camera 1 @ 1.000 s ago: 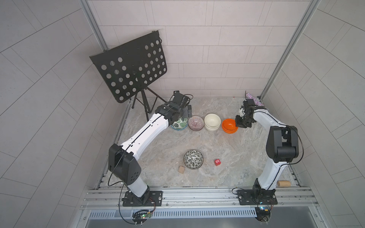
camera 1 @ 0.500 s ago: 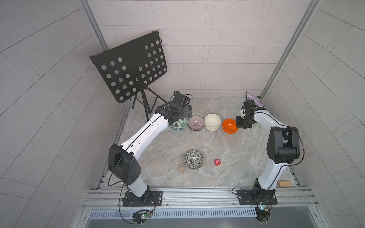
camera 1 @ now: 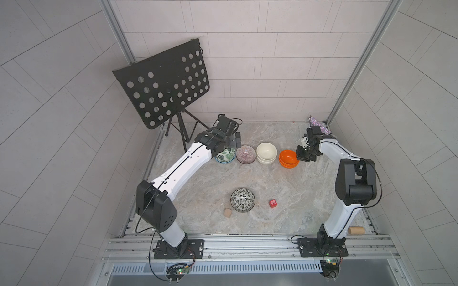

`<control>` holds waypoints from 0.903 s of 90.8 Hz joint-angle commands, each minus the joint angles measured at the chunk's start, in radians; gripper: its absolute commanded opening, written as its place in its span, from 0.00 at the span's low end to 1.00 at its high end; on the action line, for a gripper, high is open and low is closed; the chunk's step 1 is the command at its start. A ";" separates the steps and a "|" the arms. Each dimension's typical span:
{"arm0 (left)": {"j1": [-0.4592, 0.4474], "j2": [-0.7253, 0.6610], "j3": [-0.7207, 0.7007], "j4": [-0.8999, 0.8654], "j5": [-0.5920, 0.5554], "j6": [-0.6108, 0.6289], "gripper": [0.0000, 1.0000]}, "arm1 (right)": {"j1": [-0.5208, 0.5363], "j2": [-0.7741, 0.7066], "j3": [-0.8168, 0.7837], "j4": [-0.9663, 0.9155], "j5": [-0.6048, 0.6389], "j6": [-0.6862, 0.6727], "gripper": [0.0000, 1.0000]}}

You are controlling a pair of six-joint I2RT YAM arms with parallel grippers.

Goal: Stack the bowls
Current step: Place the bowl on the bowl.

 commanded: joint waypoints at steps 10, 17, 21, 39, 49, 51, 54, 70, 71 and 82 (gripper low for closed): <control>0.004 0.003 -0.015 -0.001 0.005 -0.004 1.00 | 0.001 -0.008 -0.012 0.047 0.013 0.013 0.11; 0.005 0.005 -0.015 -0.002 0.005 -0.004 1.00 | 0.000 -0.005 -0.012 0.055 0.022 0.015 0.11; 0.006 0.005 -0.016 -0.002 0.004 -0.004 1.00 | 0.000 -0.002 -0.007 0.054 0.025 0.016 0.11; 0.009 0.005 -0.016 0.002 0.001 -0.004 1.00 | 0.007 0.014 0.019 0.060 0.025 0.020 0.11; 0.013 0.008 -0.015 0.004 0.004 -0.004 1.00 | 0.009 0.027 0.033 0.060 0.029 0.021 0.11; 0.013 0.008 -0.016 0.004 0.004 -0.004 1.00 | 0.010 0.029 0.034 0.062 0.030 0.023 0.11; 0.013 0.007 -0.015 0.004 0.004 -0.004 1.00 | 0.012 0.031 0.039 0.062 0.033 0.024 0.11; 0.017 0.009 -0.015 0.004 0.004 -0.003 1.00 | 0.022 0.039 0.055 0.066 0.040 0.028 0.11; 0.017 0.009 -0.015 0.004 0.004 -0.003 1.00 | 0.023 0.040 0.056 0.066 0.040 0.028 0.11; 0.018 0.011 -0.015 0.004 0.005 -0.004 1.00 | 0.029 0.041 0.066 0.058 0.045 0.025 0.12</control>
